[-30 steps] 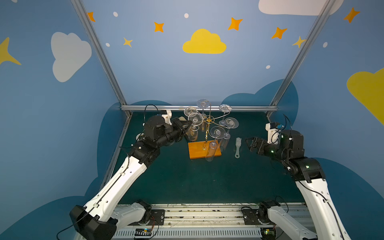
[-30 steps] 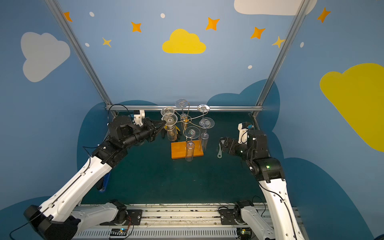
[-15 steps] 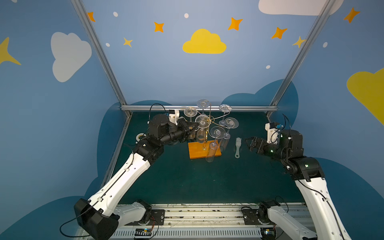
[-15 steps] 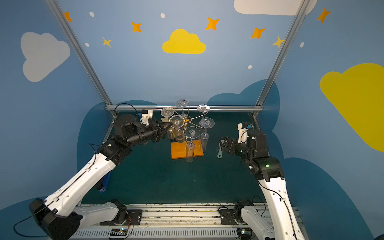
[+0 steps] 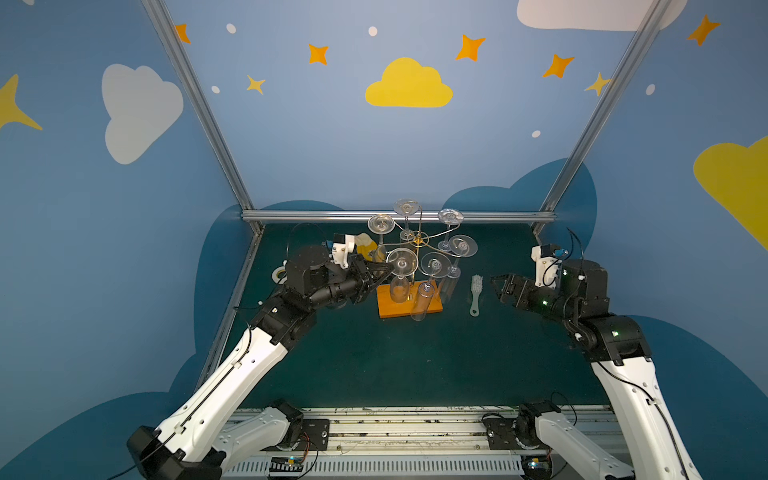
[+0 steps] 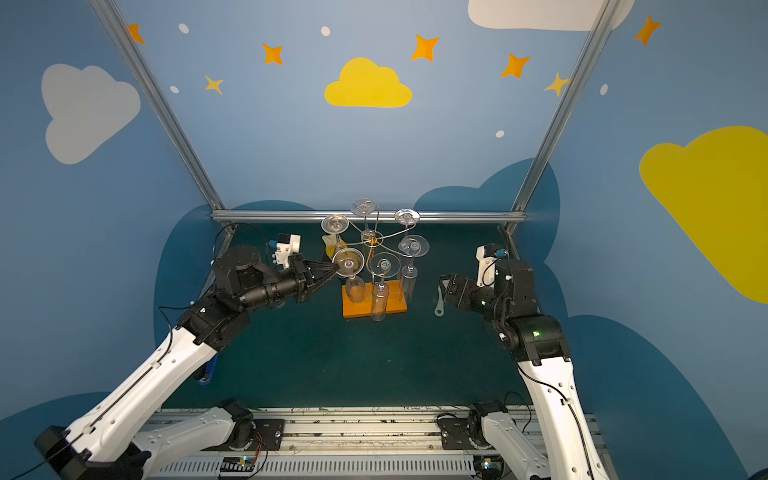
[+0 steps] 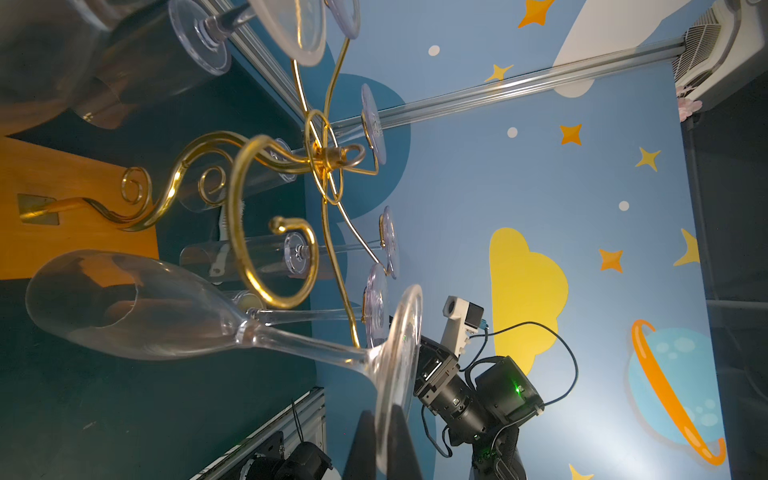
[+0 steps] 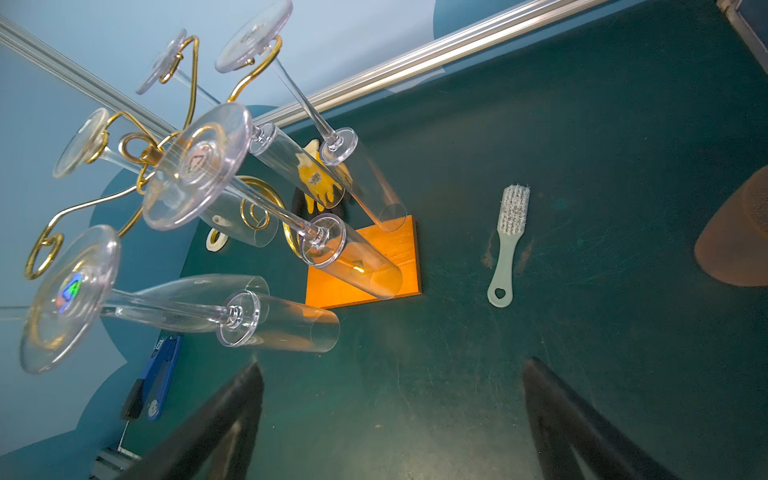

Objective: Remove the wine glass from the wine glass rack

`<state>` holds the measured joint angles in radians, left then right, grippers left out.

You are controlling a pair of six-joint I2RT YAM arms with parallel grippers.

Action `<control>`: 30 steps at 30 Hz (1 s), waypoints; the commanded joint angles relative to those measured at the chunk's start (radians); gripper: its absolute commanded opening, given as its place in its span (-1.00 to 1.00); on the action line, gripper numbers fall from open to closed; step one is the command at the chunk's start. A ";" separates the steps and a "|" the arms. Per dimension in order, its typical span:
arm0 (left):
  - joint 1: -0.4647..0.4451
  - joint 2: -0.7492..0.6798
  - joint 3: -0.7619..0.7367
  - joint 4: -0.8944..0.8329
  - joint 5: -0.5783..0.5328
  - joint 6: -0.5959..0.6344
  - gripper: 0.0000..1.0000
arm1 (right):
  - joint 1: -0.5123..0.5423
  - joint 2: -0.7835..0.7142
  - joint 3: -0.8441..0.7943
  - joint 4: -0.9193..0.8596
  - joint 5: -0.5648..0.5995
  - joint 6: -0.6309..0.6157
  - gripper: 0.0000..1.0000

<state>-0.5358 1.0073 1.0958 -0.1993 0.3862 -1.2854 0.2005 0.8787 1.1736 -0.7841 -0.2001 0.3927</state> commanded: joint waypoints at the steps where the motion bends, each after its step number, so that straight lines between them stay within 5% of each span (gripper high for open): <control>1: -0.003 -0.091 -0.038 -0.060 -0.065 0.032 -0.95 | 0.005 -0.017 0.033 -0.017 -0.006 -0.001 0.90; 10: -0.003 -0.290 -0.072 -0.250 -0.271 0.135 -0.95 | 0.005 -0.014 0.082 -0.027 -0.041 -0.006 0.90; 17: -0.003 -0.309 0.043 -0.387 -0.383 0.382 -0.95 | 0.007 0.019 0.128 -0.045 -0.062 -0.011 0.88; 23: -0.003 -0.251 0.161 -0.358 -0.399 0.657 -0.95 | 0.009 0.052 0.179 -0.028 -0.077 0.006 0.88; 30: -0.003 -0.147 0.270 -0.254 -0.282 0.925 -0.94 | 0.013 0.099 0.261 -0.010 -0.100 0.012 0.88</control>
<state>-0.5377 0.8288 1.3167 -0.5434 0.0399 -0.5480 0.2066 0.9627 1.3834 -0.8108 -0.2779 0.3981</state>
